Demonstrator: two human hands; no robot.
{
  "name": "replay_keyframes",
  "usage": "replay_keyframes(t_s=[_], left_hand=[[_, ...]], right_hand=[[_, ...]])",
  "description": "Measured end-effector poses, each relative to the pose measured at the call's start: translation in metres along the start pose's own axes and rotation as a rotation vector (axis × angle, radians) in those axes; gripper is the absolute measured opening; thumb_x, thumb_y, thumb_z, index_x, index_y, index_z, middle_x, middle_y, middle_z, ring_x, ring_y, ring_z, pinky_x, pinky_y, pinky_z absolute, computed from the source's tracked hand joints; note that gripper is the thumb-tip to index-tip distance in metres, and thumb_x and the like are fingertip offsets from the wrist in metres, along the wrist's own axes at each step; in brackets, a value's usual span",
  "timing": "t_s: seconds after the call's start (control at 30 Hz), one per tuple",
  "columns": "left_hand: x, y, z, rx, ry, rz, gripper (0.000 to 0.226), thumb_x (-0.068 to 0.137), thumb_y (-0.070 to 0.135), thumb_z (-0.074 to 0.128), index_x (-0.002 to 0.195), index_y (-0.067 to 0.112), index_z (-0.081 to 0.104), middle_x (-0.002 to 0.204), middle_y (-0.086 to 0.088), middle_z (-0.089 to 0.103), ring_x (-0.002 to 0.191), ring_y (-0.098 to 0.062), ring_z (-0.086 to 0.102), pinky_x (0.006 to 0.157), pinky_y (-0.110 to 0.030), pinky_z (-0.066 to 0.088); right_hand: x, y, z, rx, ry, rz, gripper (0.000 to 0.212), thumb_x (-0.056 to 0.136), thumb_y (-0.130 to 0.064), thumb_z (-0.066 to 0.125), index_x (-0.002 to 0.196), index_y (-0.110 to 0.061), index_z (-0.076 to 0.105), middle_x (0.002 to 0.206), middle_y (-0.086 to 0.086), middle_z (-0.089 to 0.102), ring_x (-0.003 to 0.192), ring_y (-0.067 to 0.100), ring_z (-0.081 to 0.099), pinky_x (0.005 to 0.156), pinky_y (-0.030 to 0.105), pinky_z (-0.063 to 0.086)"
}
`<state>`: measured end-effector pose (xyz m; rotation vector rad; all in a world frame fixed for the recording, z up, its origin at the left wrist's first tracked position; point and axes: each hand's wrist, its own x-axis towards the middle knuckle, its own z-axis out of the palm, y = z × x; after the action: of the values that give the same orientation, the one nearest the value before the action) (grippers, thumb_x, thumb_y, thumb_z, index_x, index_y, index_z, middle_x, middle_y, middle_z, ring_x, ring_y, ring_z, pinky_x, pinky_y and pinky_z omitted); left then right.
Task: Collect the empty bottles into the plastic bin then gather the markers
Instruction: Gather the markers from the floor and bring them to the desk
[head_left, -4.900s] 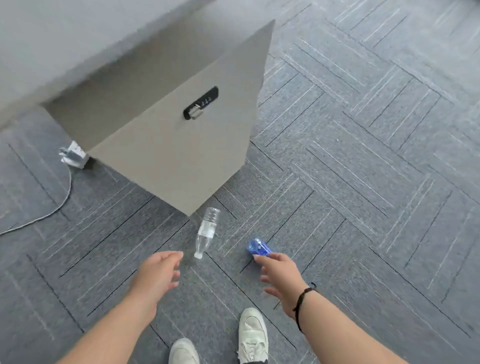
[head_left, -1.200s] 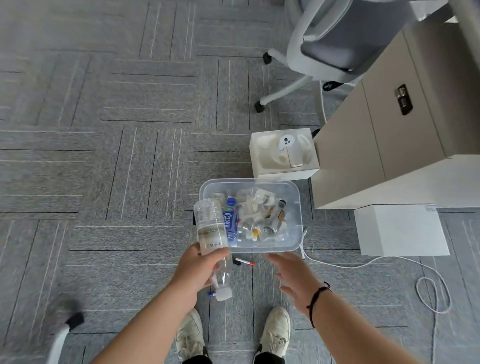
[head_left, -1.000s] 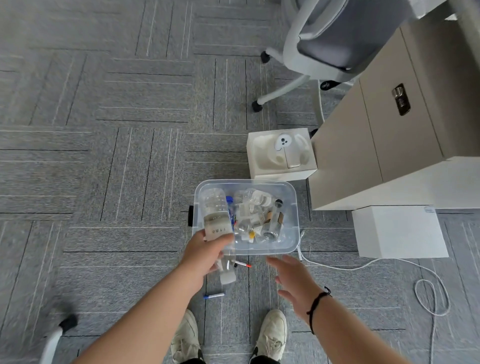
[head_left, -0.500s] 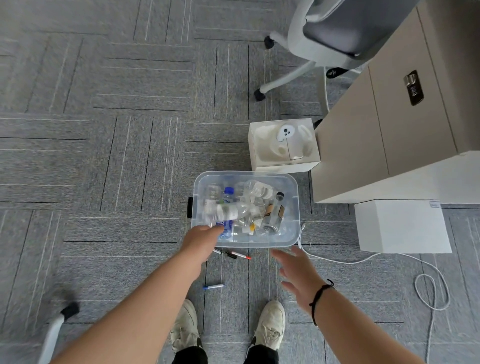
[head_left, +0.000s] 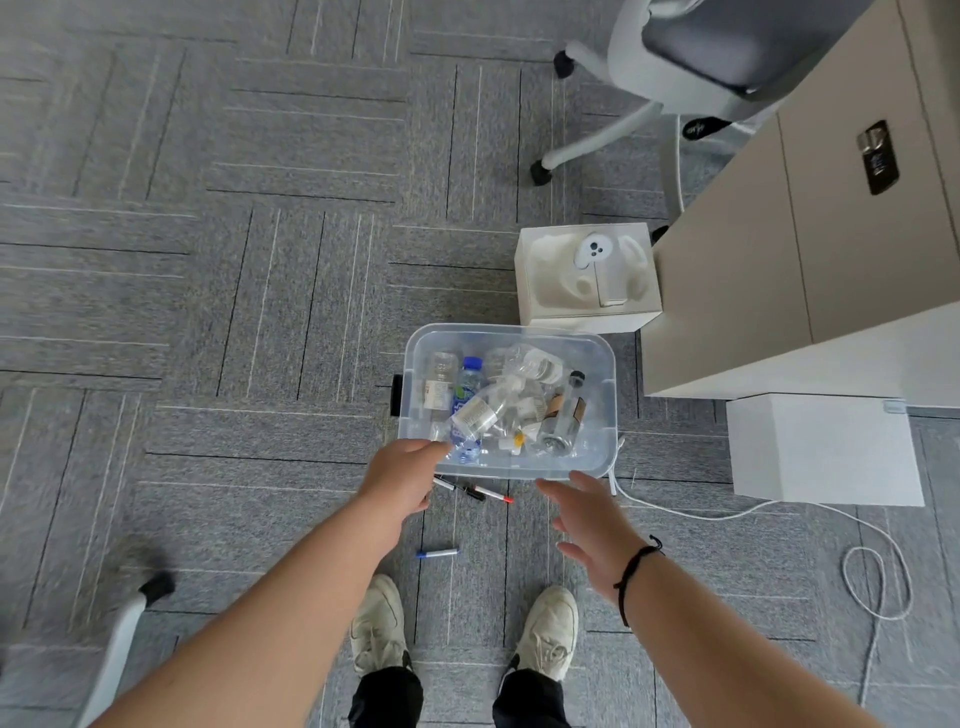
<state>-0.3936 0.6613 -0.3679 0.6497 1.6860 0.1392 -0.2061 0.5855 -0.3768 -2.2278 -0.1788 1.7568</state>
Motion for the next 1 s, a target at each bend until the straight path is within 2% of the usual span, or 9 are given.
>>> replay_keyframes(t_s=[0.17,0.27,0.33,0.4,0.53,0.63,0.73,0.83,1.0], left_hand=[[0.009,-0.033,-0.006,0.007,0.005,0.012,0.020,0.098,0.030,0.059,0.113,0.019,0.066,0.109,-0.010,0.070,0.090,-0.021,0.064,0.087,-0.040,0.056],[0.036,-0.068,-0.005,0.054,0.022,0.043,0.027,0.099,0.030,0.057,0.118,0.013,0.067,0.100,-0.002,0.070,0.085,-0.017,0.065,0.086,-0.038,0.057],[0.065,-0.100,0.001,0.109,0.020,0.051,0.029,0.098,0.030,0.057,0.118,0.012,0.067,0.100,0.000,0.071,0.087,-0.015,0.067,0.094,-0.043,0.056],[0.095,-0.125,0.008,0.180,0.006,0.064,0.031,0.097,0.030,0.057,0.122,0.014,0.067,0.111,-0.002,0.072,0.095,-0.016,0.068,0.099,-0.044,0.053],[0.182,-0.200,0.027,0.368,-0.059,0.107,0.037,0.095,0.027,0.061,0.128,0.011,0.063,0.124,-0.001,0.067,0.114,-0.018,0.063,0.097,-0.029,0.044],[0.248,-0.255,0.039,0.508,-0.124,0.129,0.039,0.090,0.023,0.069,0.127,0.010,0.063,0.117,-0.001,0.068,0.106,-0.012,0.062,0.088,-0.019,0.043],[0.294,-0.286,0.053,0.698,-0.176,0.154,0.042,0.083,0.021,0.070,0.124,0.016,0.063,0.116,0.002,0.066,0.100,-0.011,0.061,0.086,-0.020,0.047],[0.321,-0.306,0.069,0.965,-0.216,0.227,0.036,0.083,0.015,0.072,0.118,0.017,0.064,0.115,0.002,0.068,0.101,-0.015,0.067,0.088,-0.030,0.056],[0.344,-0.313,0.084,1.272,-0.221,0.351,0.013,0.085,0.004,0.068,0.095,0.011,0.063,0.079,0.002,0.059,0.071,-0.014,0.062,0.069,-0.025,0.059]], right_hand=[[0.018,0.017,0.024,-0.117,-0.052,-0.040,0.059,0.097,-0.031,0.061,0.151,-0.016,0.042,0.108,0.011,0.066,0.122,0.037,0.058,0.105,0.053,0.050],[0.045,0.032,0.044,-0.196,-0.101,-0.055,0.056,0.099,-0.027,0.059,0.151,-0.012,0.043,0.093,-0.004,0.062,0.108,0.033,0.067,0.090,0.045,0.057],[0.078,0.047,0.061,-0.252,-0.119,-0.072,0.056,0.098,-0.024,0.061,0.150,-0.012,0.043,0.094,0.002,0.068,0.081,0.024,0.072,0.070,0.036,0.060],[0.114,0.056,0.072,-0.313,-0.100,-0.105,0.059,0.096,-0.020,0.063,0.151,-0.013,0.042,0.091,0.010,0.070,0.044,0.008,0.051,0.044,0.023,0.045],[0.206,0.096,0.113,-0.443,-0.100,-0.162,0.061,0.097,-0.011,0.061,0.153,-0.012,0.037,0.122,0.014,0.066,0.079,0.024,0.071,0.066,0.032,0.060],[0.280,0.135,0.138,-0.595,-0.056,-0.227,0.062,0.094,-0.012,0.063,0.152,-0.016,0.040,0.139,0.013,0.058,0.057,0.009,0.054,0.047,0.021,0.047],[0.338,0.154,0.149,-0.745,-0.004,-0.299,0.063,0.085,-0.015,0.062,0.145,-0.027,0.047,0.149,0.003,0.051,0.077,0.017,0.066,0.068,0.037,0.061],[0.373,0.160,0.156,-1.022,0.106,-0.380,0.061,0.083,-0.006,0.056,0.139,-0.029,0.054,0.144,-0.004,0.053,0.120,0.021,0.061,0.094,0.036,0.055],[0.403,0.165,0.168,-1.108,0.294,-0.504,0.037,0.086,0.005,0.050,0.108,-0.023,0.061,0.098,-0.005,0.066,0.089,0.017,0.066,0.076,0.037,0.062]])
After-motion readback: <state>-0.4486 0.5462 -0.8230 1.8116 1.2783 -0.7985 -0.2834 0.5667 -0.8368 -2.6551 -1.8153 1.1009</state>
